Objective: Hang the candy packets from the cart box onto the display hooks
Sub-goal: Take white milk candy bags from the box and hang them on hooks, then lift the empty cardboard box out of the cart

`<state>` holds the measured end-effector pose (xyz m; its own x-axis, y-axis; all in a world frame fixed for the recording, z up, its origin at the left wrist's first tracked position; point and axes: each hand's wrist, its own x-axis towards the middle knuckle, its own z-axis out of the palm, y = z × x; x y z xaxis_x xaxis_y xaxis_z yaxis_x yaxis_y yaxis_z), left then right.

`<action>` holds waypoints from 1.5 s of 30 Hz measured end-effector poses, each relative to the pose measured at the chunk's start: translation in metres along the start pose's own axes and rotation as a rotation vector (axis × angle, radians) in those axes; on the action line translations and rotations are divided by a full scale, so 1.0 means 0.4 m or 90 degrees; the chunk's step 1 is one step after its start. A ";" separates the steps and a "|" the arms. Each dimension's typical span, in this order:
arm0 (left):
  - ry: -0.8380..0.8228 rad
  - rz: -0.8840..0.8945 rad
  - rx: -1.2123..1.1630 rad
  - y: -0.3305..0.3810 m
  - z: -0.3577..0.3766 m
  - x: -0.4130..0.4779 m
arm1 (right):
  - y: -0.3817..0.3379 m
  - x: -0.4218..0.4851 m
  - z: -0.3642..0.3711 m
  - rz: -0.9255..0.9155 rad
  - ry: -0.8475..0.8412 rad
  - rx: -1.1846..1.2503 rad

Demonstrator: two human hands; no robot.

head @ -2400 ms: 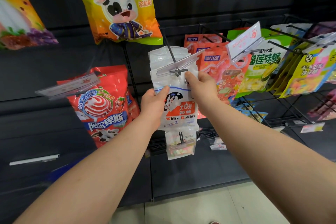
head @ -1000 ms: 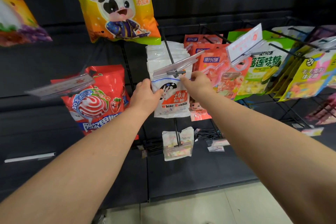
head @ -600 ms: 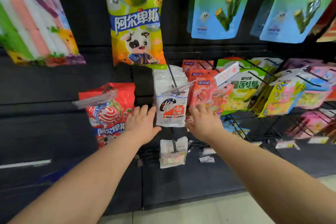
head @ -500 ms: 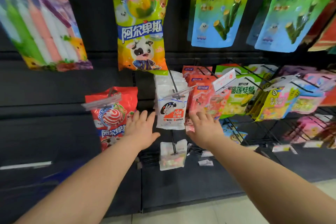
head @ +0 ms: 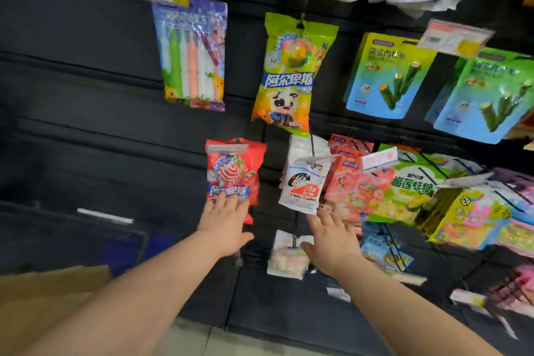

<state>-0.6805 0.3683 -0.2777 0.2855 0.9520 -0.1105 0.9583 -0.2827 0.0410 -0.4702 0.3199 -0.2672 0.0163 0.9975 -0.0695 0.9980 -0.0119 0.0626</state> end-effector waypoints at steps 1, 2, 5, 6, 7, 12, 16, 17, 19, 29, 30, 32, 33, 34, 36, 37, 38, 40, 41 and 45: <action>-0.002 -0.013 -0.004 -0.005 0.005 -0.034 | -0.009 -0.021 0.001 -0.014 0.000 0.001; -0.007 -0.023 -0.003 -0.010 0.011 -0.069 | -0.019 -0.042 0.006 -0.028 -0.004 0.007; -0.024 -0.063 0.006 -0.030 0.029 -0.171 | -0.055 -0.094 0.026 -0.065 -0.018 0.027; -0.030 -0.081 0.010 -0.040 0.036 -0.207 | -0.072 -0.109 0.030 -0.078 -0.021 0.033; -0.033 -0.095 0.013 -0.048 0.040 -0.238 | -0.086 -0.120 0.032 -0.090 -0.025 0.039; -0.043 -0.174 0.036 -0.133 0.059 -0.375 | -0.188 -0.188 0.037 -0.166 -0.039 0.059; -0.056 -0.222 0.037 -0.201 0.080 -0.445 | -0.257 -0.225 0.036 -0.207 -0.053 0.043; -0.061 -0.230 0.034 -0.217 0.088 -0.459 | -0.276 -0.230 0.037 -0.213 -0.055 0.040; -0.061 -0.245 0.024 -0.258 0.103 -0.484 | -0.318 -0.234 0.041 -0.221 -0.059 0.037; -0.043 -0.306 -0.035 -0.656 0.142 -0.639 | -0.733 -0.186 0.076 -0.259 -0.123 0.028; -0.042 -0.315 -0.040 -0.704 0.148 -0.660 | -0.786 -0.183 0.086 -0.266 -0.129 0.028; -0.046 -0.328 -0.041 -0.802 0.161 -0.701 | -0.890 -0.173 0.107 -0.281 -0.135 0.026; -0.048 -0.333 -0.041 -0.847 0.167 -0.719 | -0.938 -0.170 0.118 -0.286 -0.140 0.028; -0.050 -0.338 -0.041 -0.889 0.173 -0.736 | -0.981 -0.169 0.127 -0.288 -0.148 0.034; -0.054 -0.350 -0.040 -0.961 0.186 -0.765 | -1.057 -0.170 0.146 -0.286 -0.176 0.044; -0.057 -0.355 -0.039 -0.992 0.194 -0.773 | -1.088 -0.171 0.153 -0.287 -0.188 0.043; -0.061 -0.360 -0.039 -1.021 0.203 -0.779 | -1.115 -0.171 0.159 -0.290 -0.198 0.040; -0.078 -0.365 -0.038 -1.068 0.220 -0.781 | -1.157 -0.165 0.168 -0.293 -0.210 0.043; -0.090 -0.364 -0.038 -1.087 0.230 -0.779 | -1.172 -0.159 0.172 -0.292 -0.214 0.043; -0.127 -0.366 -0.041 -1.144 0.272 -0.759 | -1.208 -0.112 0.196 -0.282 -0.238 0.023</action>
<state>-1.2048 0.1961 -0.3709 -0.2746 0.9079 -0.3166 0.9590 0.2827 -0.0210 -0.9484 0.2754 -0.3724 -0.3887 0.8153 -0.4291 0.9162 0.3914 -0.0862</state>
